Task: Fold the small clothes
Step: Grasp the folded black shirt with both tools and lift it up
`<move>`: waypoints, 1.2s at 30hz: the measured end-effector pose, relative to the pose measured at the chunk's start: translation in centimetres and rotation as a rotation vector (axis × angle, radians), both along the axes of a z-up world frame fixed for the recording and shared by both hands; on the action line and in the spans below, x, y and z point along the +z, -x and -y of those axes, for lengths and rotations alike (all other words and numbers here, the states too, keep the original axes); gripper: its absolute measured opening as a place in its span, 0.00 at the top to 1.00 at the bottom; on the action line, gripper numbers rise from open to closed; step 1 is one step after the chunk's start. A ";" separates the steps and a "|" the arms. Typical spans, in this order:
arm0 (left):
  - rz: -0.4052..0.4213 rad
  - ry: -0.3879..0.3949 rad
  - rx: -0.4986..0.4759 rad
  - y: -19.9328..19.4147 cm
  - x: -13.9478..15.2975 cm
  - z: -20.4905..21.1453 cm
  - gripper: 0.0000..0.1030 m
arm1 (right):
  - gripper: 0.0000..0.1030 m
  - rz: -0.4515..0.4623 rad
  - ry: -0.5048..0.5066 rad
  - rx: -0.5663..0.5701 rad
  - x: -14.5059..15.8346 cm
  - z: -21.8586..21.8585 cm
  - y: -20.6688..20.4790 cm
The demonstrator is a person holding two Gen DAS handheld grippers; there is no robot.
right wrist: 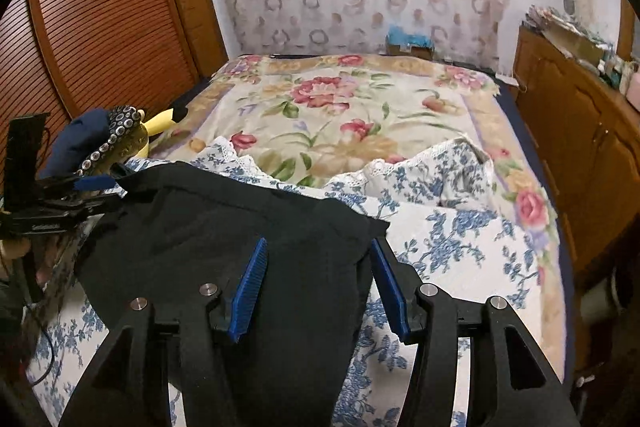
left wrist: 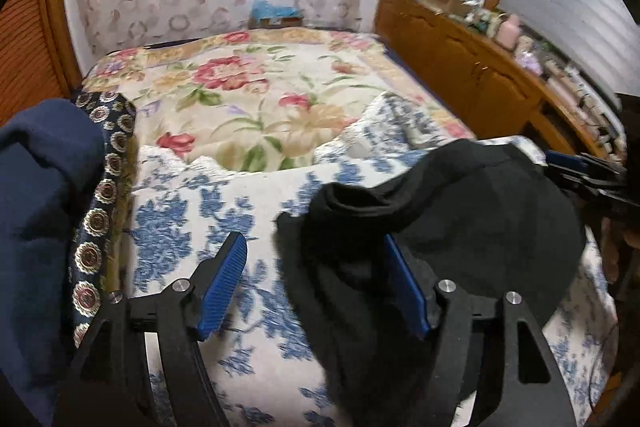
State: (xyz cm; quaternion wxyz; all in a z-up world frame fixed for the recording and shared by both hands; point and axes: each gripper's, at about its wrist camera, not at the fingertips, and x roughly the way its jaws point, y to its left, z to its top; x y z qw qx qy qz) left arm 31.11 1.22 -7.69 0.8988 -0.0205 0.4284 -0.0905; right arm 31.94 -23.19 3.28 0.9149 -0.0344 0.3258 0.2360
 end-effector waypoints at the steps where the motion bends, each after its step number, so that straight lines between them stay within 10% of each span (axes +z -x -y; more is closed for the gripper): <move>1: 0.002 -0.004 0.001 -0.1 -0.1 0.0 0.31 | 0.46 -0.006 0.007 -0.004 -0.1 -0.1 -0.1; 22: -0.035 0.105 -0.014 -1.5 -2.0 0.1 0.54 | 0.47 -0.176 -0.065 0.055 -1.9 -0.7 -4.4; 27: -0.030 0.108 -0.027 -1.4 -1.9 0.1 0.63 | 0.69 -0.174 -0.056 0.092 -2.3 -1.5 -4.8; 31: -0.030 0.094 -0.025 -1.2 -1.9 0.1 0.63 | 0.70 -0.143 -0.007 0.071 -2.1 -1.4 -4.1; 36: -0.032 0.077 -0.001 -1.2 -2.2 -0.2 0.47 | 0.38 -0.074 0.103 -0.029 -1.9 -1.6 -3.5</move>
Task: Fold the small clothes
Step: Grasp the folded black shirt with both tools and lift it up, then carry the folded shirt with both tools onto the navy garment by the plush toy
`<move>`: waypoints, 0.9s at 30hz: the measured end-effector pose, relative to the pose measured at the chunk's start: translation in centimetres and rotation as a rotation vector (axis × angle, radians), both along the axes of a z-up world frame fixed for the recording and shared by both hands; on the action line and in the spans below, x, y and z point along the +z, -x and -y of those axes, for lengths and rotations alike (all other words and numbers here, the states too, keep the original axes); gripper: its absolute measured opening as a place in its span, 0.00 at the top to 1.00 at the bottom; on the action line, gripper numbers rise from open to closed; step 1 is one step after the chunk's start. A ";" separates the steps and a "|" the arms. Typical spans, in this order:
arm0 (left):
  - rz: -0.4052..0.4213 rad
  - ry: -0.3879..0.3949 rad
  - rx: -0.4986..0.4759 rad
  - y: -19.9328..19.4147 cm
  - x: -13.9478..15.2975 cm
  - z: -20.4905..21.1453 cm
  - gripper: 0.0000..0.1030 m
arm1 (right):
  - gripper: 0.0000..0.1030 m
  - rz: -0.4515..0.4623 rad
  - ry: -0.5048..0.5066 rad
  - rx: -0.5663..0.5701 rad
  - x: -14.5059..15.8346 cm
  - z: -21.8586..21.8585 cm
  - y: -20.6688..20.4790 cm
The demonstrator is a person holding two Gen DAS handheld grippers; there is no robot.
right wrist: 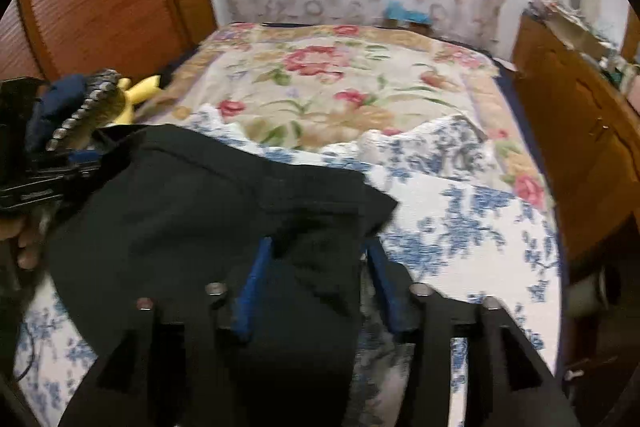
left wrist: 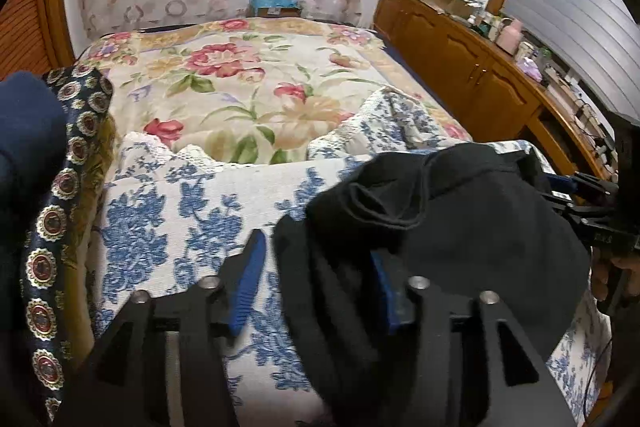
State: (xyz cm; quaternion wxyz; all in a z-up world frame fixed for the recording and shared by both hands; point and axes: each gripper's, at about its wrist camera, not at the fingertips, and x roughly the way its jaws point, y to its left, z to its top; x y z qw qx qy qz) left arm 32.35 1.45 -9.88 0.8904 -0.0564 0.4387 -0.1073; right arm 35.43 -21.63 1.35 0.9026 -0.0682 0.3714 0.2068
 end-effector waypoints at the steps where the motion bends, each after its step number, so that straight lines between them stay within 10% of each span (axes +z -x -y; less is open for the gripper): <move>1: -0.003 0.018 0.001 0.0 -0.1 -0.2 0.47 | 0.35 -0.015 -0.016 -0.003 -0.3 0.4 -0.4; 7: -0.005 0.025 -0.018 -0.2 -0.2 -0.2 0.53 | 0.27 -0.077 -0.099 0.042 -1.0 1.0 -1.9; 13: 0.019 0.062 -0.064 0.8 0.9 0.2 0.83 | 0.78 -0.134 -0.167 0.177 -0.9 1.7 -2.5; 27: 0.262 0.102 -0.060 8.7 10.2 0.0 0.88 | 0.86 0.178 -0.200 0.216 4.4 4.0 6.2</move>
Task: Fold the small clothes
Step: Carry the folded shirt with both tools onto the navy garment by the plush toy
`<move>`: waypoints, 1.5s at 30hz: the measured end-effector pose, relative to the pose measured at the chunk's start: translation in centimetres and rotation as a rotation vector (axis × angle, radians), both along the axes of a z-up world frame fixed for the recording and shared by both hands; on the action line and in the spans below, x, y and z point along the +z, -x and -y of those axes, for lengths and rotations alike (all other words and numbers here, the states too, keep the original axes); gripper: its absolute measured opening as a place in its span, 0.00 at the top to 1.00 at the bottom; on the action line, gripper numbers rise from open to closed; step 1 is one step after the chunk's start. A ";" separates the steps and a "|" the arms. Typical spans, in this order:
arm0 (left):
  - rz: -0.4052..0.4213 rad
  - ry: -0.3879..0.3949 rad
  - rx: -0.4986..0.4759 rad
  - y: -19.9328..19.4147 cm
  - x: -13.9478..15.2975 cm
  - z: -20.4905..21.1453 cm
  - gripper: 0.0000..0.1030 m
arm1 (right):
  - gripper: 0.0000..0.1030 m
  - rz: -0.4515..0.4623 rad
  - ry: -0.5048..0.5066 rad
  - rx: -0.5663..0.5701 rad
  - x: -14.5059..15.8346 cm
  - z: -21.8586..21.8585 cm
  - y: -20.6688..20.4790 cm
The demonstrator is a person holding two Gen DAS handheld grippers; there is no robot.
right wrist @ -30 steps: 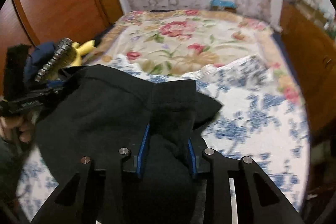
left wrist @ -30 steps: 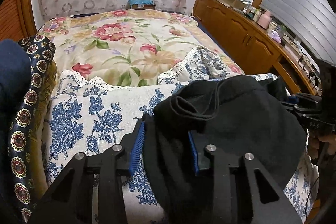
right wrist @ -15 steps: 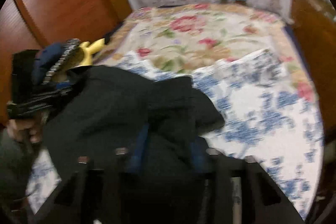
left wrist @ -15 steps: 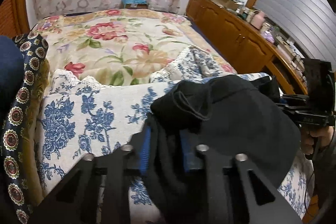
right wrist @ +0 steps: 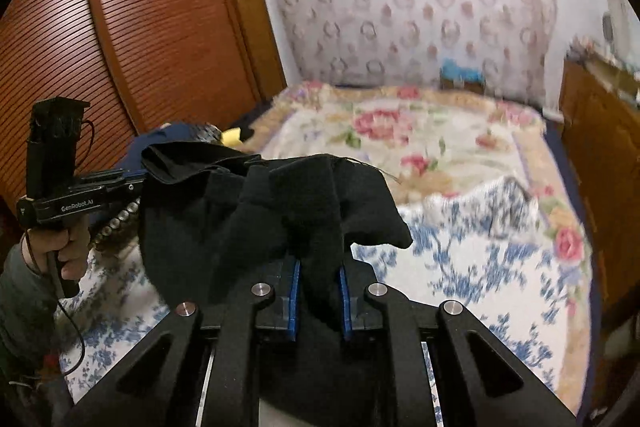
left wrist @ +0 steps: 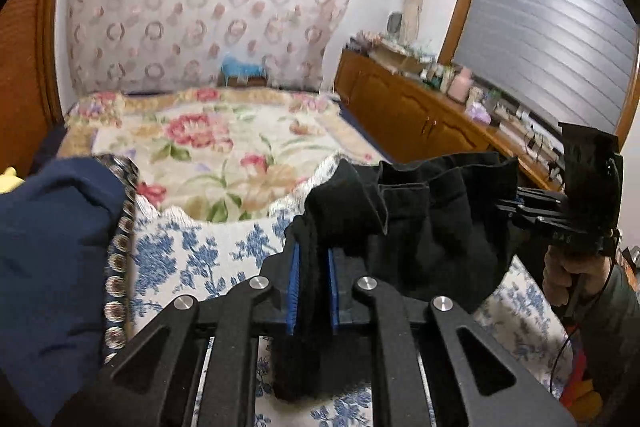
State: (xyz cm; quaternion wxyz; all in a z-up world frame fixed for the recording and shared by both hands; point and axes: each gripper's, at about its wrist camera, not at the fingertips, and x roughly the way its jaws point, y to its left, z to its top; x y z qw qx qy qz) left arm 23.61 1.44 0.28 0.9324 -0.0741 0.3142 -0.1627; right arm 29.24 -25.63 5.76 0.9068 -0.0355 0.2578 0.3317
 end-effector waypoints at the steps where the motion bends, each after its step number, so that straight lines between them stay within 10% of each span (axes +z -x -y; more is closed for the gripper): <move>1: 0.018 0.004 0.006 0.3 0.6 -0.2 0.88 | 0.86 0.024 0.005 0.003 0.5 -0.1 0.6; 19: 0.171 -0.029 0.224 10.0 6.5 -9.3 0.88 | 0.86 0.330 0.222 0.254 9.1 -11.5 4.5; 34: -0.002 0.056 0.539 13.2 -3.3 -20.7 0.88 | 0.85 0.292 0.303 0.501 4.6 -33.8 -1.2; 41: -0.014 0.046 0.545 12.9 -4.3 -21.7 0.86 | 0.51 0.219 0.241 0.403 4.5 -35.0 -4.2; 45: -0.004 0.057 0.572 13.9 -4.0 -21.8 0.84 | 0.48 0.183 0.181 0.391 4.7 -35.0 -3.1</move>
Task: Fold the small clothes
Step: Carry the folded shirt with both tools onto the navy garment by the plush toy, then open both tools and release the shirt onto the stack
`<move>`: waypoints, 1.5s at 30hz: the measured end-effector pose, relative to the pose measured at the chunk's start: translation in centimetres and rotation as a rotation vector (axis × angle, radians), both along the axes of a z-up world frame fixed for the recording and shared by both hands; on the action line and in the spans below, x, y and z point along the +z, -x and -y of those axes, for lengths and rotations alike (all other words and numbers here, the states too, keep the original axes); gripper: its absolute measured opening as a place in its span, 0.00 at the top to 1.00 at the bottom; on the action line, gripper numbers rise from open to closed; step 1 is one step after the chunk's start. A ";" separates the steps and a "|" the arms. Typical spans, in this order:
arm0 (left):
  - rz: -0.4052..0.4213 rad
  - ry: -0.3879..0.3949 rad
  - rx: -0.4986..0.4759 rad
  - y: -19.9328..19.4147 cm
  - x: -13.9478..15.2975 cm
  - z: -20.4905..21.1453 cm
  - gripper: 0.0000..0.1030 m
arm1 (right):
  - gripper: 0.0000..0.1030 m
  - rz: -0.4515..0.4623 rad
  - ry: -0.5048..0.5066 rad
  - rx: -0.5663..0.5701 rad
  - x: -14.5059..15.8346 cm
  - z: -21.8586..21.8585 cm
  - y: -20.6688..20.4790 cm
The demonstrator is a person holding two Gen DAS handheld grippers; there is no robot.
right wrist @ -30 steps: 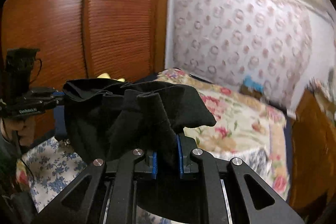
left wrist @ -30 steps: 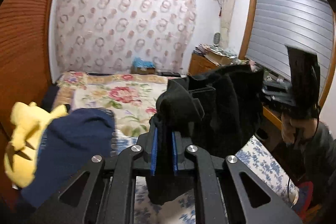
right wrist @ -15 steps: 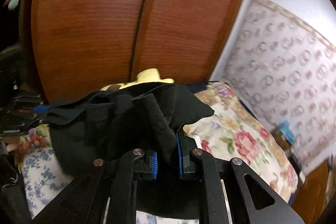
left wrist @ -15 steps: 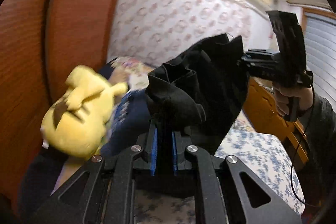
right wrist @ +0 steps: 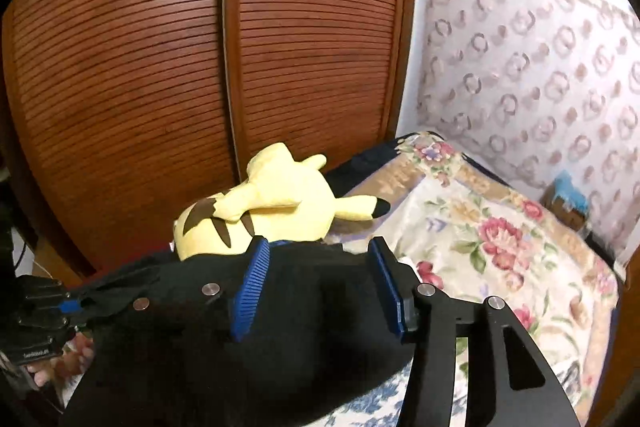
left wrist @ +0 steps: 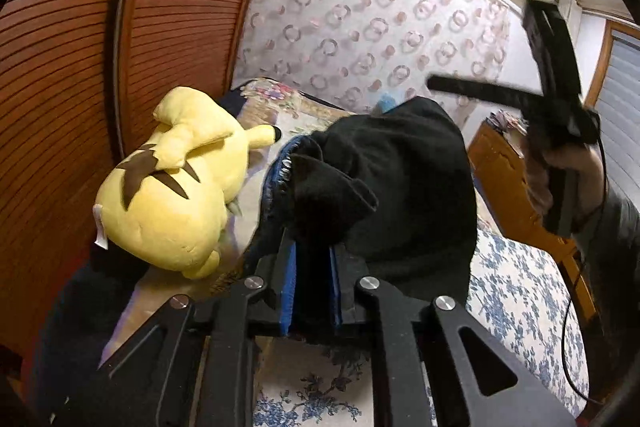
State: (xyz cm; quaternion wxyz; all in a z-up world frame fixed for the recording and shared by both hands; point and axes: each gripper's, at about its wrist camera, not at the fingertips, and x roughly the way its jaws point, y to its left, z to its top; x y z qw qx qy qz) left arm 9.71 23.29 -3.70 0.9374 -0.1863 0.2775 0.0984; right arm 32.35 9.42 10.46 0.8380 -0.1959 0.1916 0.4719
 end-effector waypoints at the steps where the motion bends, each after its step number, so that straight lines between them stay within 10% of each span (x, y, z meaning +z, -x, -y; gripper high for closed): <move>1: 0.002 -0.006 0.014 0.2 0.1 -0.1 0.84 | 0.48 0.000 0.006 -0.004 -0.5 0.2 0.2; 12: -0.002 -0.101 0.080 3.0 1.6 -0.4 0.83 | 0.48 -0.059 0.034 -0.136 -5.1 0.0 -0.8; 17: 0.028 -0.176 0.040 3.9 2.8 1.7 0.59 | 0.48 -0.041 -0.001 -0.152 -4.2 1.0 2.0; 25: 0.017 -0.265 -0.066 3.3 3.1 6.6 0.52 | 0.48 -0.037 -0.085 -0.169 -6.3 6.4 7.3; 28: 0.039 -0.266 -0.100 3.2 3.1 8.1 0.25 | 0.43 -0.043 -0.095 -0.187 -7.3 8.1 8.6; 45: 0.037 -0.245 -0.242 1.8 1.9 16.1 0.23 | 0.24 -0.028 -0.206 -0.478 -9.1 20.3 19.6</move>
